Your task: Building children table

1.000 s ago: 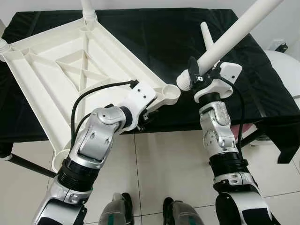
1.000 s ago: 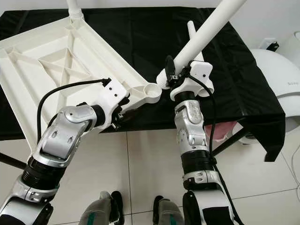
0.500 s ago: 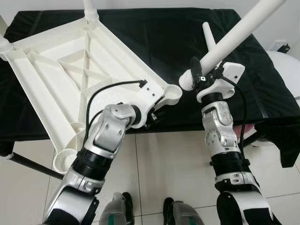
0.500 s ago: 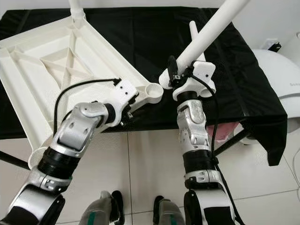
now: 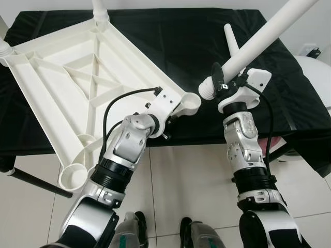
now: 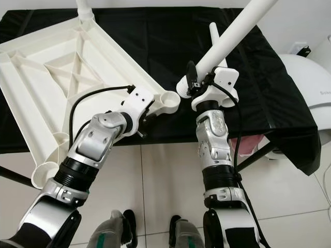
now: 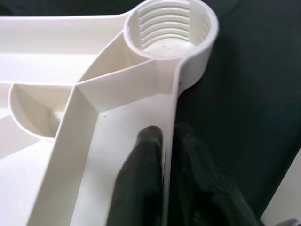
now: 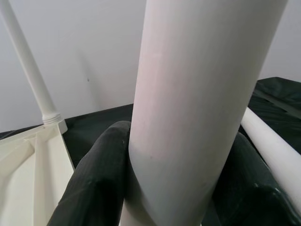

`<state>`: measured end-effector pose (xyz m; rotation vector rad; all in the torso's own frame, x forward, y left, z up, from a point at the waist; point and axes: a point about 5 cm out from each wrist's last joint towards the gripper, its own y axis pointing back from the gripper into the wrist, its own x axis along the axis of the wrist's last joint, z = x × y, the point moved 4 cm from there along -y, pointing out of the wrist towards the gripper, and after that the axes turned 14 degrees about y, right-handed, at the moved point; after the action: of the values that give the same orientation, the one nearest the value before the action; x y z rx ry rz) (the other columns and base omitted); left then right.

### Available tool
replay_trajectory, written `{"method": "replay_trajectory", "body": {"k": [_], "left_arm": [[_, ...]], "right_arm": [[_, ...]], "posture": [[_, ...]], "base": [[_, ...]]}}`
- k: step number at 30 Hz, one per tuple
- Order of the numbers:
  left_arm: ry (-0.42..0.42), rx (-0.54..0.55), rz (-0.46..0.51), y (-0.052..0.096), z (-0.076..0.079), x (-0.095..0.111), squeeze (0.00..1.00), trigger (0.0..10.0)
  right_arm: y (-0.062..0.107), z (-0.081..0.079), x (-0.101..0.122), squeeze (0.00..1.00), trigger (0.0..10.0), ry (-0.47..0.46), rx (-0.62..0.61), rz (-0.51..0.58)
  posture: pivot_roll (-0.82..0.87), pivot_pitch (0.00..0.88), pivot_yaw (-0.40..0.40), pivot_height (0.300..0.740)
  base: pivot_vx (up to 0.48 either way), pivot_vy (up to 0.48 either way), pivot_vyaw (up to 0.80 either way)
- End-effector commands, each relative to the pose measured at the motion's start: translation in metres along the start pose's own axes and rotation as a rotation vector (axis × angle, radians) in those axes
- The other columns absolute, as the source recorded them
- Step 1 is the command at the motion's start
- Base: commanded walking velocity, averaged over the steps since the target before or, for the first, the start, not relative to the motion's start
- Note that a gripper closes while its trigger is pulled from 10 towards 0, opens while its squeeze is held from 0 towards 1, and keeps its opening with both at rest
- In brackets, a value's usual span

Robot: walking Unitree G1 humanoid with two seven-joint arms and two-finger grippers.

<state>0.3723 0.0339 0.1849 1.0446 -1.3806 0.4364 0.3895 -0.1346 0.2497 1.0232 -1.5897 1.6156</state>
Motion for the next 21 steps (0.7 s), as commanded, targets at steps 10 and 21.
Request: {"method": "replay_trajectory", "body": {"k": [10, 21], "left_arm": [[-0.085, -0.009, -0.024, 0.008, -0.004, -0.008, 0.0, 8.5], [-0.214, -0.133, -0.059, 0.024, 0.004, -0.03, 0.0, 10.0]], "right_arm": [[-0.002, 0.004, 0.003, 0.0, 10.0, 0.018, 0.005, 0.015], [-0.003, 0.006, 0.004, 0.0, 10.0, 0.031, 0.013, 0.019]], "posture": [[-0.05, 0.194, 0.004, 0.74], [-0.05, 0.175, 0.007, 0.74]], "base": [[0.0, 0.0, 0.0], [0.0, 0.0, 0.0]]}}
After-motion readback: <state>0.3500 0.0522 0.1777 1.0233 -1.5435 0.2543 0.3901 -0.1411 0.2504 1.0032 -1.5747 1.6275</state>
